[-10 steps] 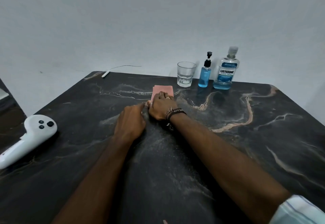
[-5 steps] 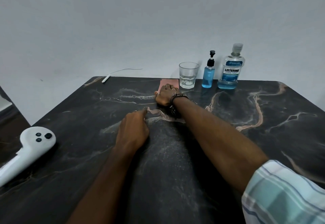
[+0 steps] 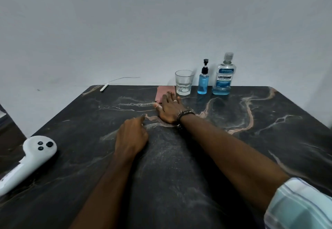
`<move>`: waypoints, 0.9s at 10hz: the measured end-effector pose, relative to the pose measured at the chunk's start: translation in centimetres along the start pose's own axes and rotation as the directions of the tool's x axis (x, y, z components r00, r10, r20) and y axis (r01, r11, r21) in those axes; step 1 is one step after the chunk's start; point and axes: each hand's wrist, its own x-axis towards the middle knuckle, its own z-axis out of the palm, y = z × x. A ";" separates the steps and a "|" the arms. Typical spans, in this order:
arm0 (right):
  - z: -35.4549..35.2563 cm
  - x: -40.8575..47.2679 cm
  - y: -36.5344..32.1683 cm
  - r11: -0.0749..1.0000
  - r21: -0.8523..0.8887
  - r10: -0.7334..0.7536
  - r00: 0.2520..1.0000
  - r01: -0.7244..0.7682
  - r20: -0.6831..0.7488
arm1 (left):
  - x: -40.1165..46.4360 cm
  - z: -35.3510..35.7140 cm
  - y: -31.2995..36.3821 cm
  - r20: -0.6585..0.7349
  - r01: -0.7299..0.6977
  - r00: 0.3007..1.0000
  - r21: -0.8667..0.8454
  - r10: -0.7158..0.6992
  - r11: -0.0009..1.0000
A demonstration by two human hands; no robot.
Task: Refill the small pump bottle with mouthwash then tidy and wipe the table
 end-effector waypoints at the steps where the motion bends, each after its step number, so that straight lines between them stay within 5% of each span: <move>1: -0.6 -4.2 2.0 1.000 0.017 0.007 0.999 -0.008 0.039 | -0.3 -0.3 0.2 -0.004 -0.020 1.000 0.024 0.020 1.000; 4: -2.1 -16.4 9.3 0.996 -0.045 0.084 0.996 -0.083 0.014 | -2.3 -1.9 3.0 0.025 -0.159 0.987 0.072 0.157 0.985; 6: -2.2 -17.3 8.6 0.992 -0.101 0.081 0.997 -0.081 -0.005 | -3.6 -0.7 5.1 0.129 -0.271 0.955 0.029 0.265 0.962; 9: -2.9 -15.7 8.8 0.995 -0.022 0.095 0.995 -0.094 0.013 | 0.8 2.0 5.9 0.236 -0.288 0.941 0.171 0.244 0.942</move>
